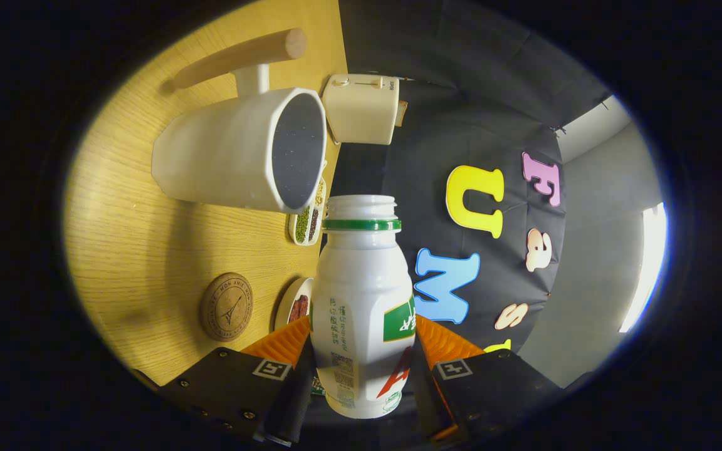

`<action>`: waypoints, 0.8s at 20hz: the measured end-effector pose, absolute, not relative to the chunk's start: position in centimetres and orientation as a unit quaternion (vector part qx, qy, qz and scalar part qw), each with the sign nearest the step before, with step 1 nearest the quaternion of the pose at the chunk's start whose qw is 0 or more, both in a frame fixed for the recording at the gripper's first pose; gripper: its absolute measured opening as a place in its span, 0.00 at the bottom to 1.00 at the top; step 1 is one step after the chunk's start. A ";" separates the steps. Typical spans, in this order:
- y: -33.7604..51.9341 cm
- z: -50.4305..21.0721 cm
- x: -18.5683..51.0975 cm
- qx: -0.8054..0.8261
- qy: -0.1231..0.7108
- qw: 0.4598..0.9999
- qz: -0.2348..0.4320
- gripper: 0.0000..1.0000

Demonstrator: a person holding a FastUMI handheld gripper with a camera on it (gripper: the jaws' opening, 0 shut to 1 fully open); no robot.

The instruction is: Take the bottle from table, then pour the juice into the cup, finally place the bottle on the coaster

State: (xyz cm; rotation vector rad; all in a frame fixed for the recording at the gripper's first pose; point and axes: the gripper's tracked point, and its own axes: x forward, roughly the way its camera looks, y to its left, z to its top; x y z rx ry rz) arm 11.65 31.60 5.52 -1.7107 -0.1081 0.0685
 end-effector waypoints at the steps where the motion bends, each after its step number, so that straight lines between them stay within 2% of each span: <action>1: 31.6 5.3 11.7 -0.755 -0.045 0.653 0.032 0.69; 16: 31.9 6.6 11.7 -0.772 -0.053 0.634 0.020 0.69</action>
